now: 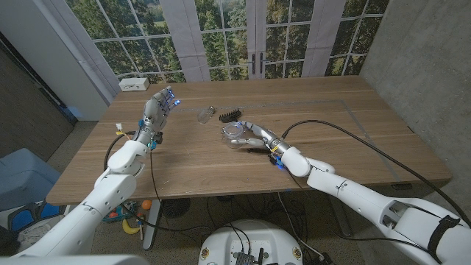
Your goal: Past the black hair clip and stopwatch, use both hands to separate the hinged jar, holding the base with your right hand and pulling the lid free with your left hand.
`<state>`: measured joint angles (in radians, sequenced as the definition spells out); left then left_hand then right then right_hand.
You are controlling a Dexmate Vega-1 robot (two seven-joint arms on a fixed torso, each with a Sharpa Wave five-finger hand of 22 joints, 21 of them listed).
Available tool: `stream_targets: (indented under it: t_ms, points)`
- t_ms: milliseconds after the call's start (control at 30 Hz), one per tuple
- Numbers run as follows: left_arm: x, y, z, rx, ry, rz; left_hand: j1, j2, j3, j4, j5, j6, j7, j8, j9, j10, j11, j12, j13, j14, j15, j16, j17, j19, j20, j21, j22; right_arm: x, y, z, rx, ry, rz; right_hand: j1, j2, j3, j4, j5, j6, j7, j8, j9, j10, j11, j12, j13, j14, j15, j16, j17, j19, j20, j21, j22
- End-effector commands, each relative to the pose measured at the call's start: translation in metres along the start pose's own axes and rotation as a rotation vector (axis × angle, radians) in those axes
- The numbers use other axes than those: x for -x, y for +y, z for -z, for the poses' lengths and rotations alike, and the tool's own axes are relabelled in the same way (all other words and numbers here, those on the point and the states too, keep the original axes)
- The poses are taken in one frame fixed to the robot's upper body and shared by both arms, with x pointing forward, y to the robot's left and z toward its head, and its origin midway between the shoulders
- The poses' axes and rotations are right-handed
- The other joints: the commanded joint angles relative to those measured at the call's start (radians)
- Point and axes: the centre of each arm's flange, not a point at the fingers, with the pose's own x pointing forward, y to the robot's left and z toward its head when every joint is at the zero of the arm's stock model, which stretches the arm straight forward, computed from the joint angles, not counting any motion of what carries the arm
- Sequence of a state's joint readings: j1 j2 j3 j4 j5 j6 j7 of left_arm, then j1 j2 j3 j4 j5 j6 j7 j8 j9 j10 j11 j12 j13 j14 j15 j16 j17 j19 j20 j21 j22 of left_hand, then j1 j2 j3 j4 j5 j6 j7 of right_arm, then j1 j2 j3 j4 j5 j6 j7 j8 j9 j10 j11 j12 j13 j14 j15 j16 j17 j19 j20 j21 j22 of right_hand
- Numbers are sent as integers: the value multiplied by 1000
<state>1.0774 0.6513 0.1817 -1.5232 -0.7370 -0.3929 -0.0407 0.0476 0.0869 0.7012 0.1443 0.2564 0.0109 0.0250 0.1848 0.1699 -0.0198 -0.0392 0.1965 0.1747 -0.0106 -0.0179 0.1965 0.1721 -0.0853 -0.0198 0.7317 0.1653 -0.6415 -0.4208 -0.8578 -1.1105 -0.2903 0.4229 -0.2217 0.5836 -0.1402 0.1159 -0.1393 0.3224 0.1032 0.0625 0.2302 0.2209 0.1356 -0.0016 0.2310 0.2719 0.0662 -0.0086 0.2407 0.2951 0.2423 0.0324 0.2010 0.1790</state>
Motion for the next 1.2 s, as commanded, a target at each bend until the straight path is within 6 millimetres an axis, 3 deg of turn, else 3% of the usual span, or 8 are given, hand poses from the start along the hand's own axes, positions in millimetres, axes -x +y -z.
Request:
stream_targets:
  t_ms: [33, 467, 733, 867, 967, 1033, 1200]
  points:
    - [0, 2, -2, -3, 2, 1, -10, 68, 2, 3, 6, 10, 4, -1, 3, 6, -3, 0, 2, 4, -5, -3, 3, 7, 1, -5, 2, -9, 10, 0, -5, -14, -20, 4, -8, -10, -4, 6, -2, 6, 5, 5, -1, 0, 1, 6, -2, 1, 7, 6, -4, 14, -2, 5]
    - [1, 2, -2, 3, 3, 0, -13, 67, 2, 2, 8, 10, 4, -2, 3, 9, -2, 0, 2, 7, -5, -4, 3, 11, 2, -12, 2, -18, 20, -3, -23, -39, -35, 51, 35, 4, -5, 23, 12, 26, 12, 6, 16, 22, 7, 10, 18, 21, 20, 14, 15, 50, 7, 4]
    - [0, 3, -2, 5, 6, 2, -14, 67, 3, 2, 9, 11, 4, -2, 3, 11, -4, 0, 2, 9, -4, -4, 3, 12, 3, -15, 2, -20, 25, -5, -42, -57, -17, 98, 63, 18, -10, 45, 52, 17, 30, 8, 61, 4, 22, 15, 56, -2, 39, 20, 45, 51, 16, 4]
    - [0, 3, -1, 9, 6, 2, -15, 67, 3, 2, 9, 11, 5, -2, 3, 12, -4, 0, 2, 10, -4, -5, 3, 14, 4, -17, 2, -20, 27, -5, -56, -63, -5, 119, 72, 22, -11, 55, 92, -9, 51, 10, 96, -22, 33, 23, 87, -15, 55, 26, 60, 51, 20, 4]
    - [0, 3, -1, 11, 6, 2, -15, 67, 3, 2, 9, 11, 5, -2, 3, 12, -3, 0, 2, 10, -4, -5, 3, 14, 4, -18, 2, -21, 28, -5, -74, -63, -3, 148, 84, 31, -15, 61, 126, -43, 71, 14, 125, -51, 43, 31, 98, -26, 64, 33, 66, 52, 19, 5]
    - [0, 3, 0, 12, 6, 1, -16, 67, 3, 2, 10, 11, 4, -2, 3, 12, -3, -1, 2, 11, -5, -5, 3, 15, 4, -19, 2, -21, 29, -4, -83, -59, -5, 173, 102, 43, -19, 61, 150, -64, 85, 16, 147, -56, 50, 37, 107, -36, 72, 37, 68, 52, 19, 5]
    - [1, 4, 0, 12, 5, -1, -17, 67, 4, 2, 10, 10, 4, -3, 3, 13, -4, -1, 2, 11, -4, -6, 3, 16, 4, -22, 2, -22, 31, -3, -68, -54, 5, 264, 152, 86, -29, -3, 272, -97, 150, 20, 237, -83, 76, 61, 137, -63, 100, 56, 78, 51, 18, 5]
